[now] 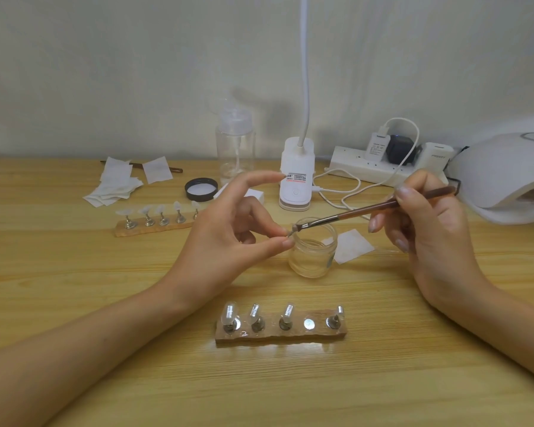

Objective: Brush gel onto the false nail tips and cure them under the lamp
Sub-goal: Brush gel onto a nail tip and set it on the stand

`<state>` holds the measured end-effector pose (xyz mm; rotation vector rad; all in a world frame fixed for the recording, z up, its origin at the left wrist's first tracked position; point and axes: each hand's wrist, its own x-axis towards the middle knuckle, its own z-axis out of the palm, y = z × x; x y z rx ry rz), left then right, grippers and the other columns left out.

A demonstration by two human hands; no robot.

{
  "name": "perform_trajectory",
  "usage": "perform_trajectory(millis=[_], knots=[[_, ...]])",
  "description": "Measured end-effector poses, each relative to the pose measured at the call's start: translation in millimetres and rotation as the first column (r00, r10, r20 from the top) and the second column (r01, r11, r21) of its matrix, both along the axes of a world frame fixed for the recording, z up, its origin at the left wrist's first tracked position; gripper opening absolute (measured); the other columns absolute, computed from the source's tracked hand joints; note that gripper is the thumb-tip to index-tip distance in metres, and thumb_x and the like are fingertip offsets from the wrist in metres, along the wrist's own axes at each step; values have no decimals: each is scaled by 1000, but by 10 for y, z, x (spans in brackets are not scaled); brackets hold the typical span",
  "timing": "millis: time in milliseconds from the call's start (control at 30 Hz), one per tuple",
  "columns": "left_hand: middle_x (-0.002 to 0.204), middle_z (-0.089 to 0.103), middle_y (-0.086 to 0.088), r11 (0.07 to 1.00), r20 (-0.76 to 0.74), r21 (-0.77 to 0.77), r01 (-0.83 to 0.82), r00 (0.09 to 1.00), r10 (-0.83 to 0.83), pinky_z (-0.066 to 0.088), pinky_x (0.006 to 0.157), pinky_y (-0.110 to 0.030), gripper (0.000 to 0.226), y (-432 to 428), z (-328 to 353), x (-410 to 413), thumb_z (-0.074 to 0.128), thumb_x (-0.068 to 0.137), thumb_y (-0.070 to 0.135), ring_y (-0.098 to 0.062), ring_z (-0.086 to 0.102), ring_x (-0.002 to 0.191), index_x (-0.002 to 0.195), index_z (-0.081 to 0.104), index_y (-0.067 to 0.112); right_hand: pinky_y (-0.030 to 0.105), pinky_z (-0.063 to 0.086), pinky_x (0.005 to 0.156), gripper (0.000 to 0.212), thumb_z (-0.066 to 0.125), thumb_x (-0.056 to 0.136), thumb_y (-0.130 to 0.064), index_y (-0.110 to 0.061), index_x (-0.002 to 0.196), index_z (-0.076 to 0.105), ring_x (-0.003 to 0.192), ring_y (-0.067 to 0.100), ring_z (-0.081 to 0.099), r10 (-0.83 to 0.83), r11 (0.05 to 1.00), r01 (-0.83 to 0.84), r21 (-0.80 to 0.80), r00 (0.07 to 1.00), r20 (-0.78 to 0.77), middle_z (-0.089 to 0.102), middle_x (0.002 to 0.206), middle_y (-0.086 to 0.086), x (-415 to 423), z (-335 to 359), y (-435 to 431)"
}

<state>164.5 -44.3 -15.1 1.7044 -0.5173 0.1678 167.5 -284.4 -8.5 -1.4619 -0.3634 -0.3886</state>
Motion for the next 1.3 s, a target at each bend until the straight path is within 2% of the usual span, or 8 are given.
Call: perform_trajectory(millis=[300,467,600,700,800,867,933,1300], knots=[[78,70,3,1000,12,13,-9,1000,9,52,63,-33,67,10,-18,16,82,78,15,-16,74,84,136,53,30,18,30,42,19,48,96,-21,-21,77,46,39,10,34,-26,1000,26,-17,1000,-5,65,61,5,5,7,-23],[87,71,3,998,7,-62,-24,1000,25,59,86,-46,65,54,69,-25,78,79,17,-19,75,93,137,51,28,16,31,43,27,45,98,-19,-27,73,49,40,11,33,-56,998,57,27,997,-46,65,61,5,27,-10,-51],[88,69,1,993,47,-114,18,999,-13,58,94,-41,70,90,286,-178,79,81,15,-23,75,93,142,47,25,17,30,44,28,43,101,-15,-25,76,48,40,11,32,-58,996,64,59,994,-89,66,64,6,55,-26,-78],[87,71,3,990,130,16,140,981,-141,59,90,-33,74,44,400,-410,79,83,14,-22,76,93,146,41,27,17,30,43,24,45,99,-17,-23,76,46,39,11,31,-51,995,59,77,994,-99,66,63,6,63,-25,-87],[87,74,13,948,180,268,173,957,-226,48,99,-17,81,-47,392,-629,78,84,14,-3,71,104,150,35,33,18,28,42,27,43,103,-15,-22,77,44,38,10,31,-54,994,65,91,991,-119,65,62,5,59,-13,-81],[89,71,22,874,298,483,48,930,-216,39,101,-15,84,-101,329,-723,75,78,19,10,63,106,147,33,41,17,29,41,28,41,104,-13,-20,77,42,38,10,31,-61,988,82,129,986,-155,64,60,5,65,-1,-76],[90,67,28,779,440,613,-132,876,-197,39,99,-28,82,-126,262,-756,73,75,26,11,57,104,144,32,44,16,29,41,28,41,104,-14,-19,77,40,37,9,31,-71,980,105,169,978,-197,63,59,4,73,12,-79],[92,63,31,647,403,717,-258,911,-84,24,96,-31,89,-146,182,-668,80,79,29,5,44,103,146,25,50,15,29,39,29,42,103,-15,-19,75,39,36,7,31,-72,976,116,186,972,-225,61,58,3,74,22,-77]])
